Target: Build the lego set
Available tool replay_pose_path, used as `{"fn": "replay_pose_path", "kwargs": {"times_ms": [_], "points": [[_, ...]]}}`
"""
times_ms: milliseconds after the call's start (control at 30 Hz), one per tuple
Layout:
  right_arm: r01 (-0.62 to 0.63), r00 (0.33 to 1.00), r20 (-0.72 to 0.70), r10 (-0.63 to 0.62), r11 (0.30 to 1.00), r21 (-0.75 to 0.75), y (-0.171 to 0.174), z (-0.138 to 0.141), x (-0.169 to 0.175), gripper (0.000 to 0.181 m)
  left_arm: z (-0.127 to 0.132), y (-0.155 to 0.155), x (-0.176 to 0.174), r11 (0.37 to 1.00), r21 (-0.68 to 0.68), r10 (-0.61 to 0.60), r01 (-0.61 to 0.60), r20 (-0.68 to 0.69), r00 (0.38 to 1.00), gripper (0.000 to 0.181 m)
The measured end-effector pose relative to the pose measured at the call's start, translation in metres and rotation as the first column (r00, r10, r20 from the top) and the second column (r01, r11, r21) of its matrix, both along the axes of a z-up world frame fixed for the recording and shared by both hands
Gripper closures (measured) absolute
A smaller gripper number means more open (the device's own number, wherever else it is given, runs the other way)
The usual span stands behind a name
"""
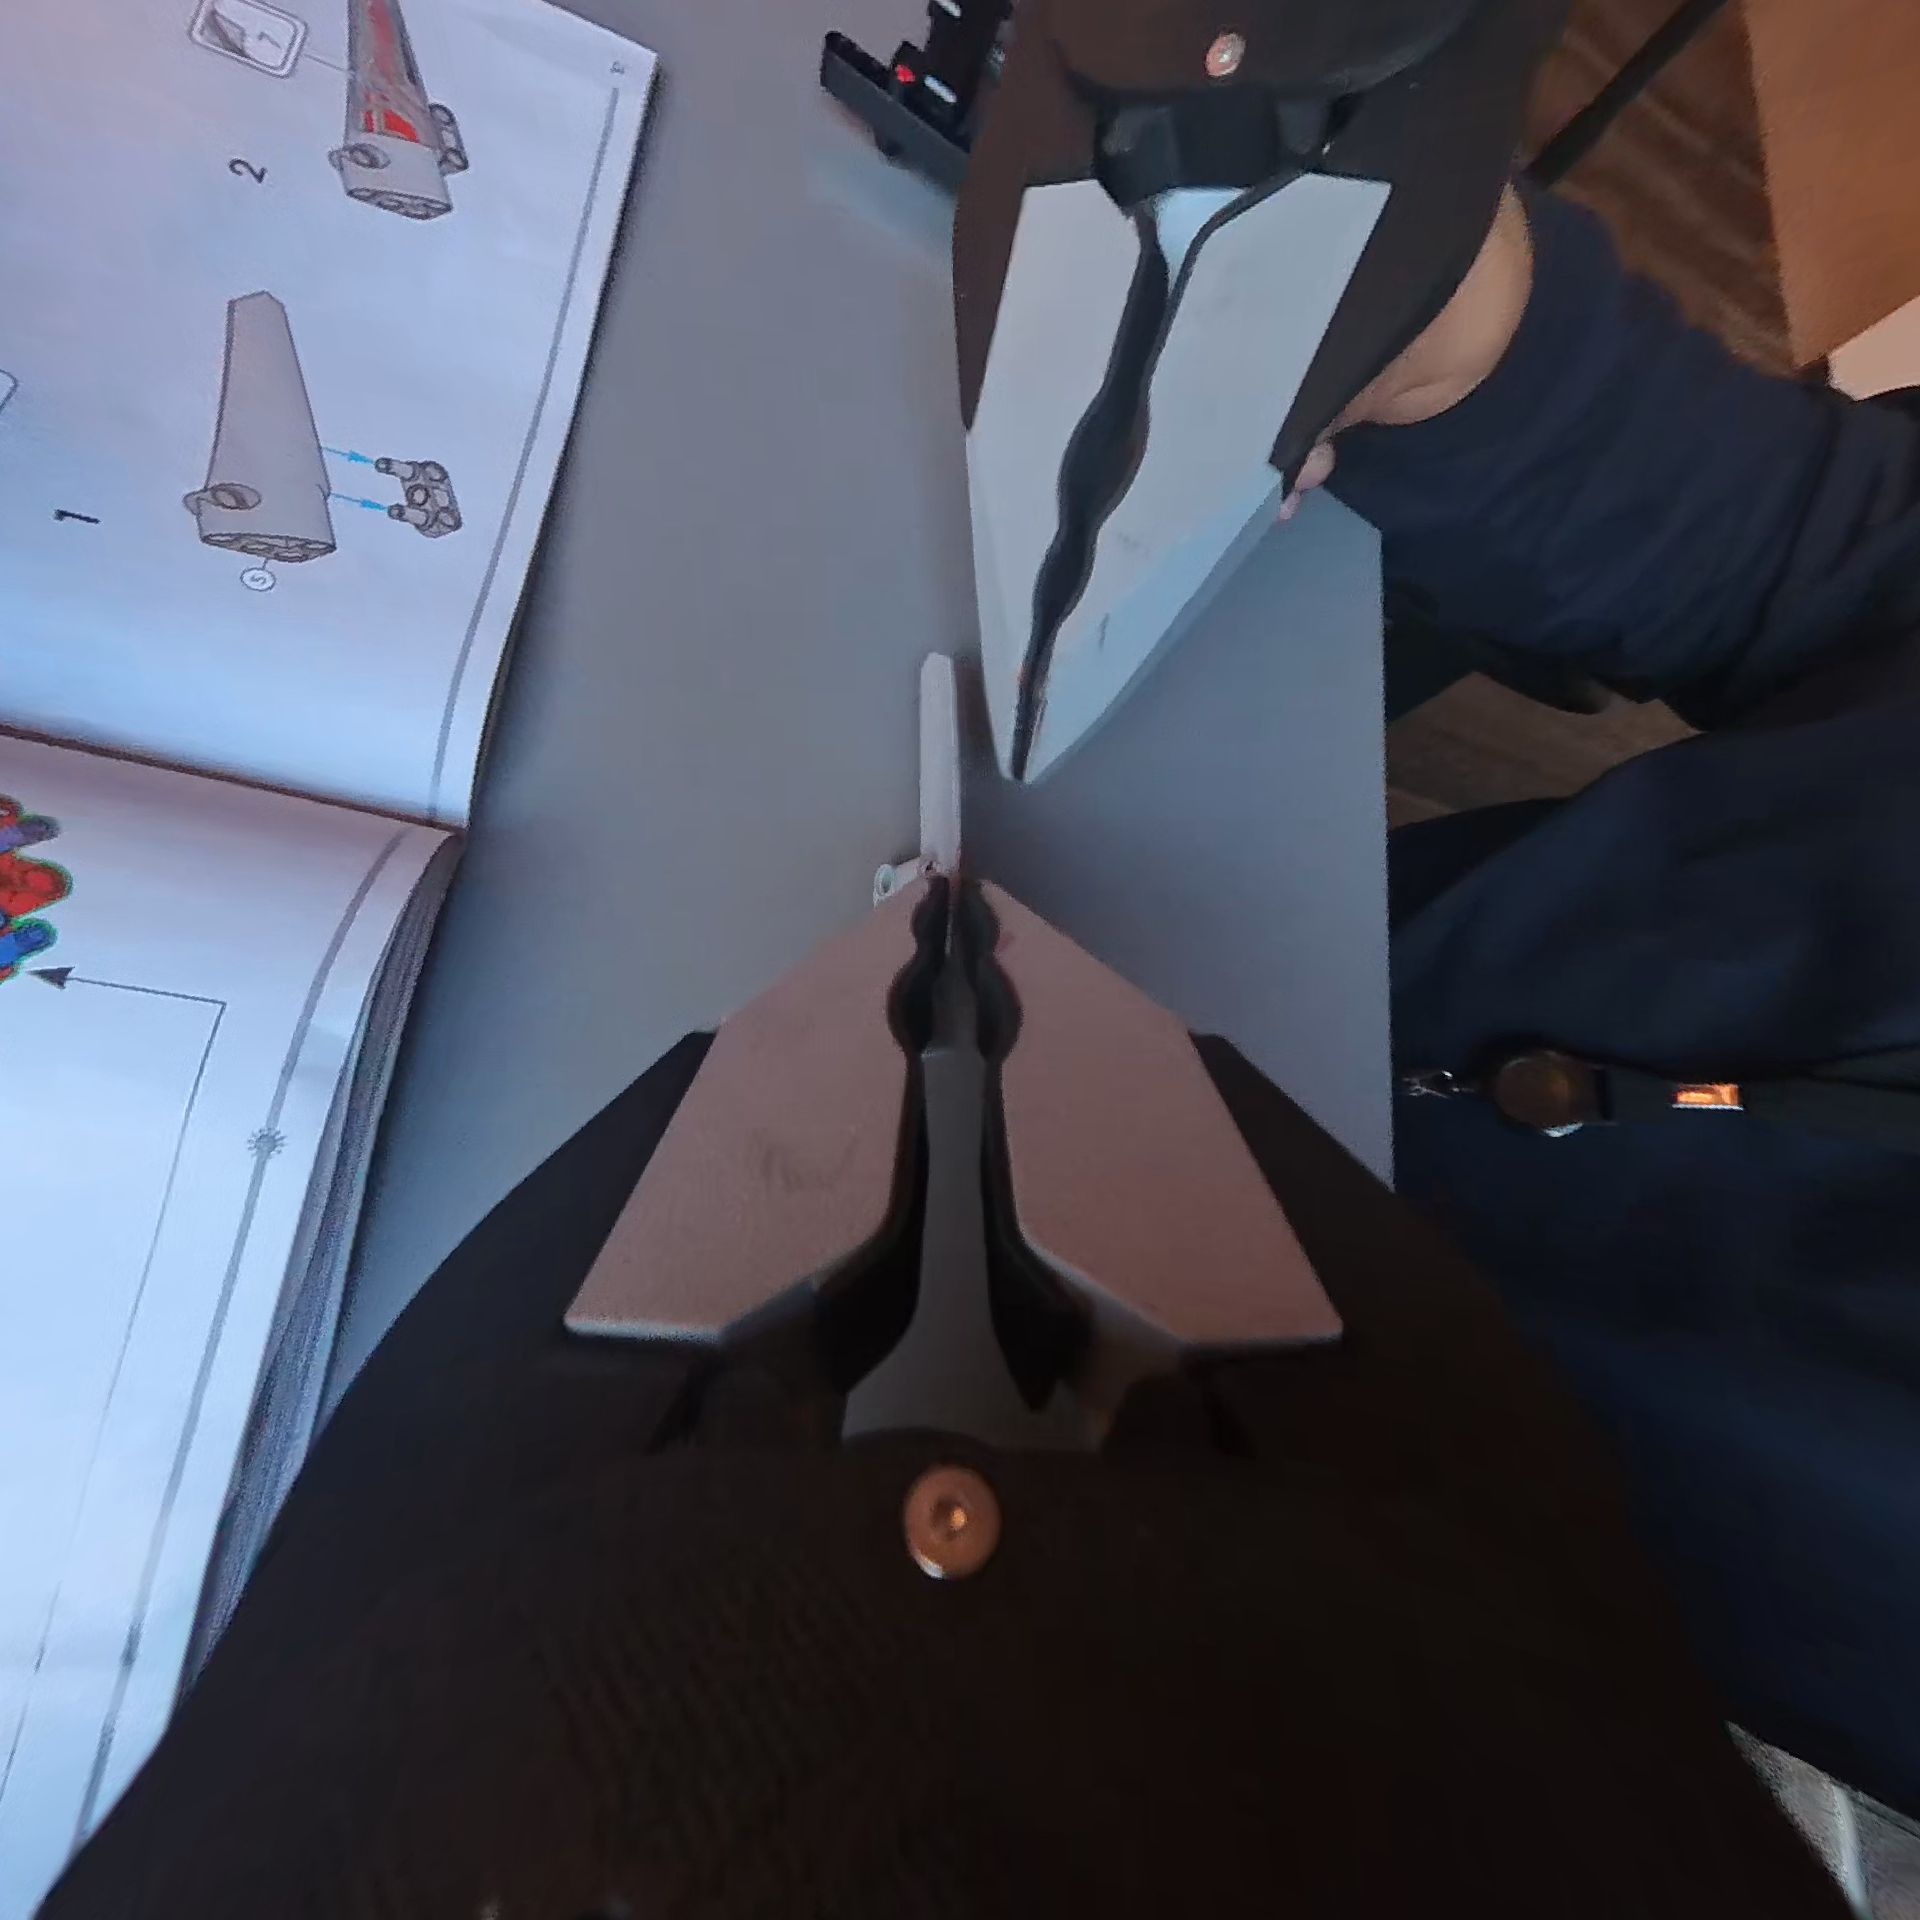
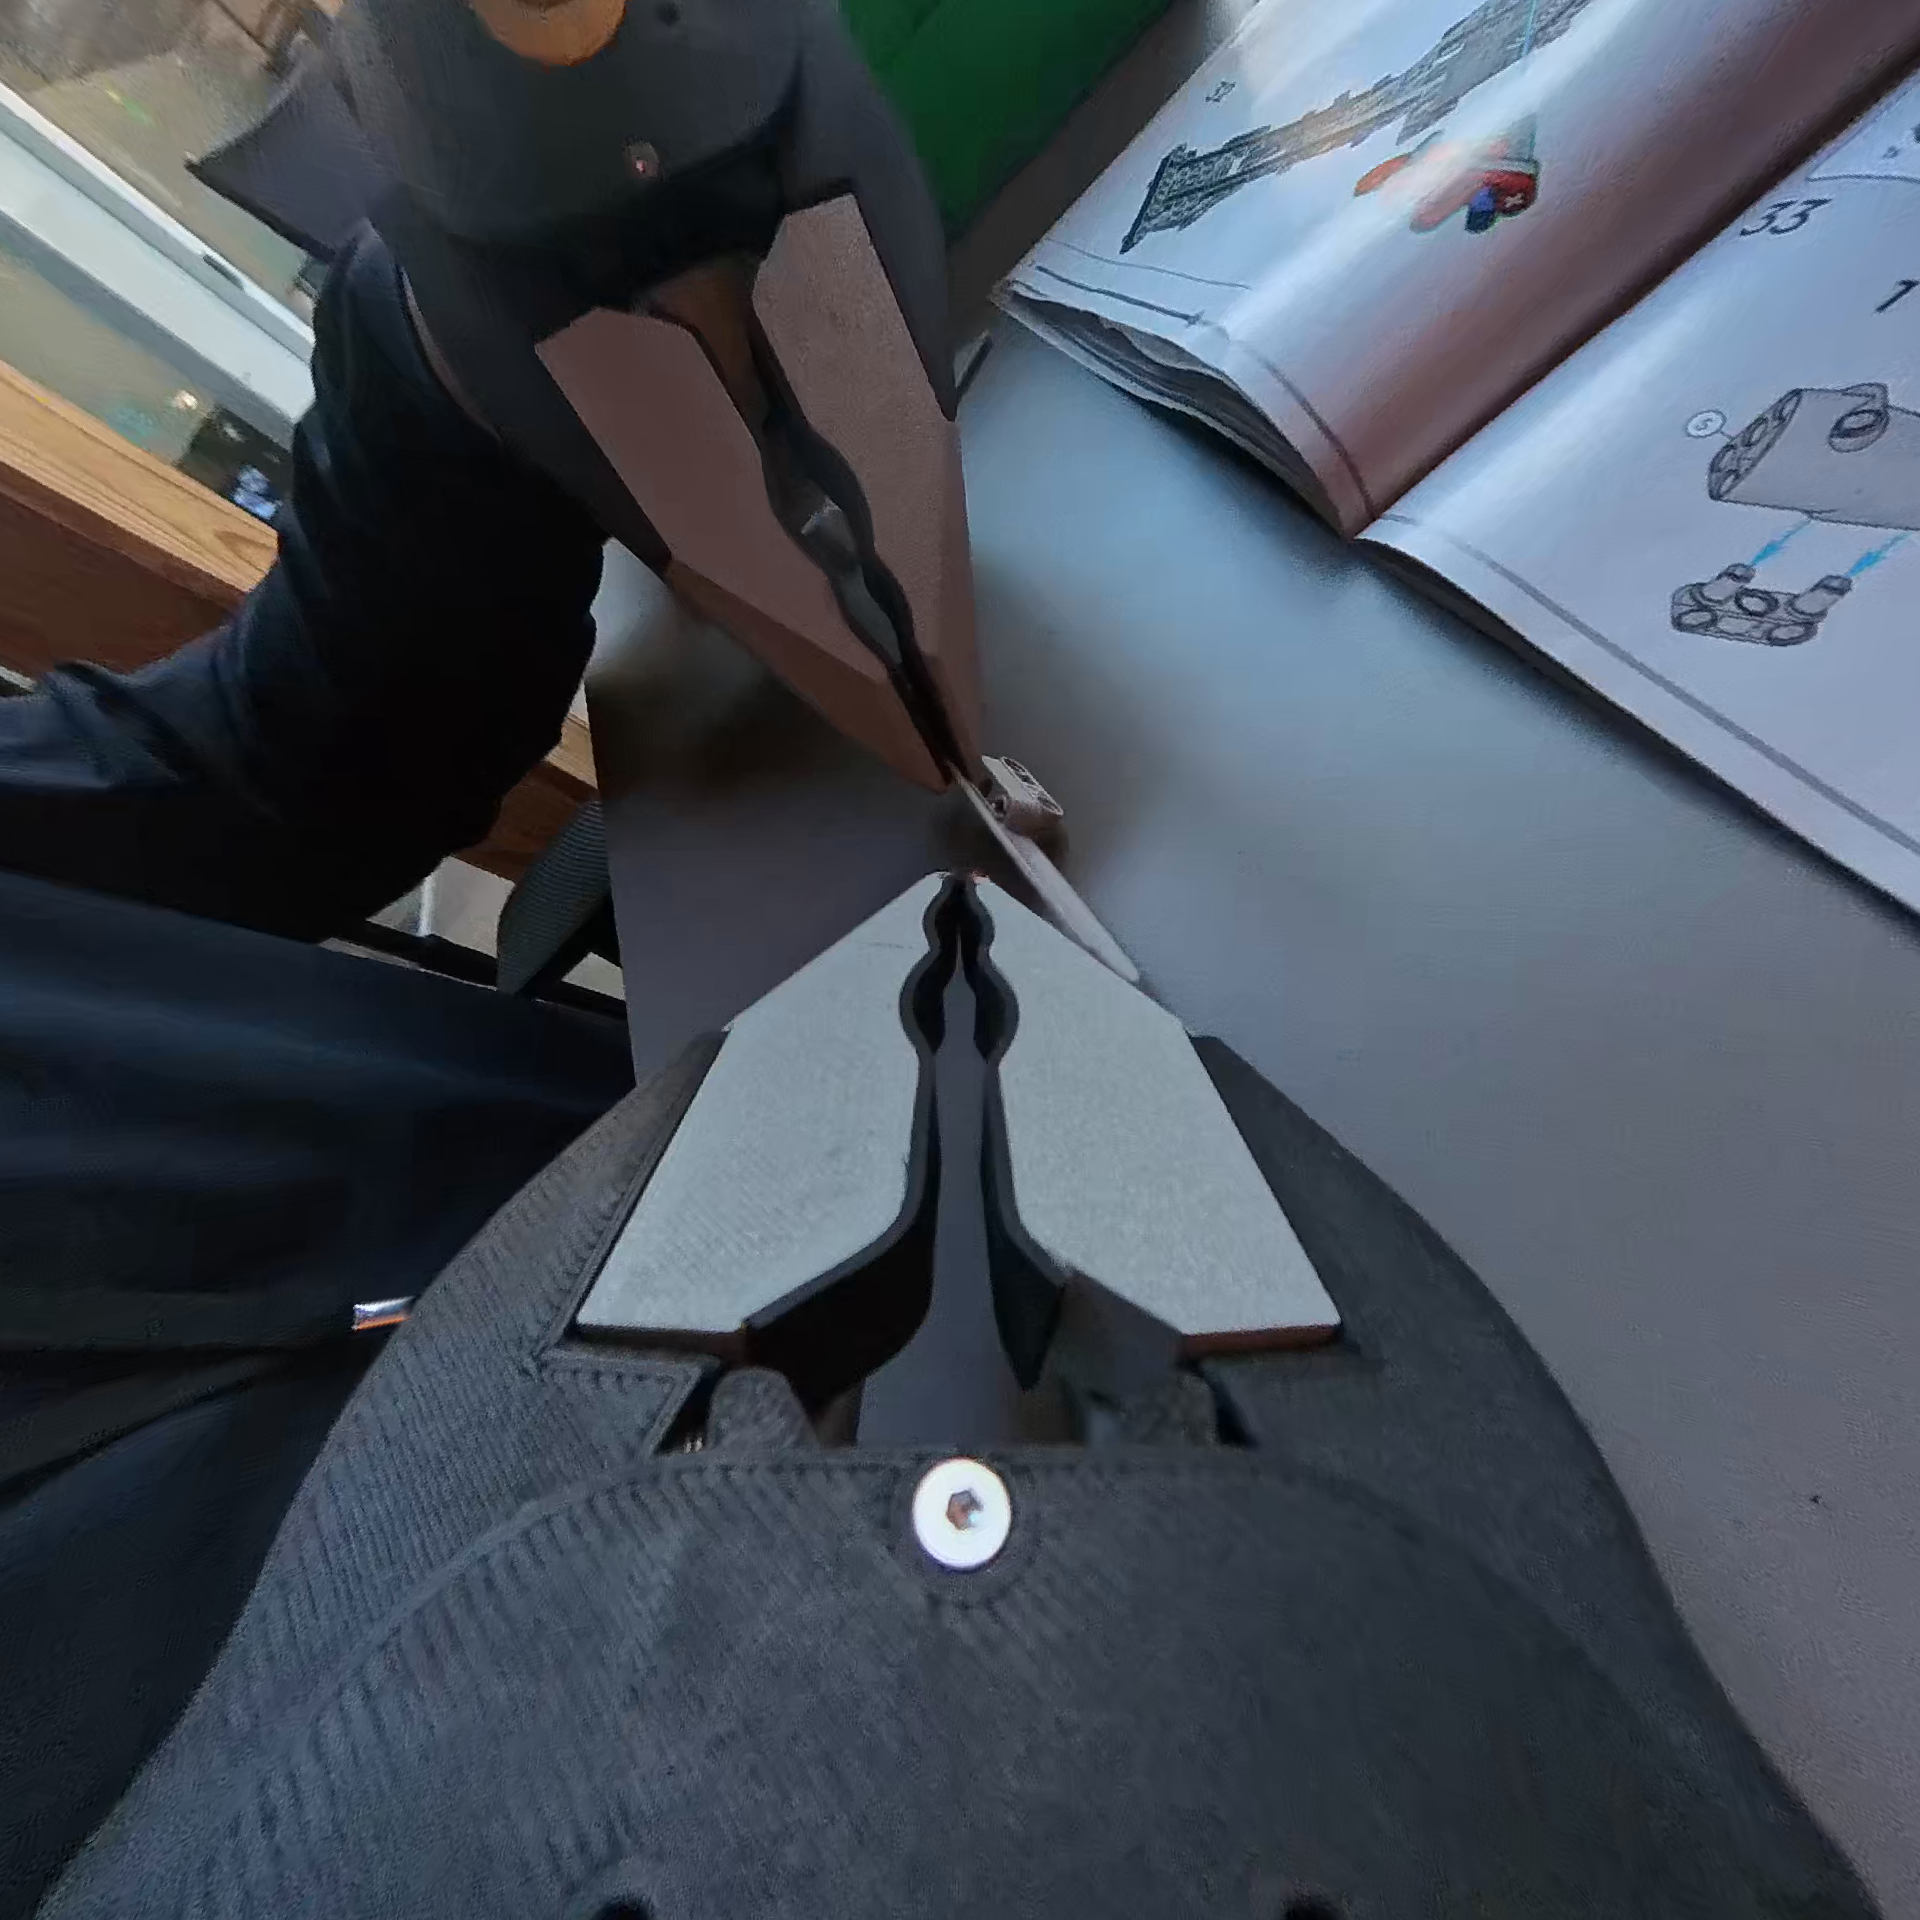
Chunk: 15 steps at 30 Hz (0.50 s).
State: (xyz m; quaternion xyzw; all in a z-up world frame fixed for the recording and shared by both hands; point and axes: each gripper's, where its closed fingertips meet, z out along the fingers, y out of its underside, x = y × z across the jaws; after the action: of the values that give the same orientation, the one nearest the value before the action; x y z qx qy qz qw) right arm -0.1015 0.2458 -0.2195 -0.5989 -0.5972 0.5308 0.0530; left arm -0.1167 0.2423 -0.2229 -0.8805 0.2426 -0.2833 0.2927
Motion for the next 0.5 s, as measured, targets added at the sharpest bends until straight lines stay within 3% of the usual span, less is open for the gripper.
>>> {"fn": "replay_pose_path", "kwargs": {"times_ms": [200, 500], "points": [[-0.006, 0.998, 0.064, 0.009, 0.999, -0.039, -0.001, -0.007, 0.000, 0.181, 0.001, -0.004, -0.006, 0.999, 0.047, 0.007, -0.003, -0.083, 0.997, 0.181], [0.003, 0.999, -0.036, -0.005, 0.997, -0.076, 0.002, 0.009, 0.001, 0.181, 0.002, 0.000, -0.009, 0.999, 0.052, 0.018, -0.014, -0.081, 0.997, 0.171]]}}
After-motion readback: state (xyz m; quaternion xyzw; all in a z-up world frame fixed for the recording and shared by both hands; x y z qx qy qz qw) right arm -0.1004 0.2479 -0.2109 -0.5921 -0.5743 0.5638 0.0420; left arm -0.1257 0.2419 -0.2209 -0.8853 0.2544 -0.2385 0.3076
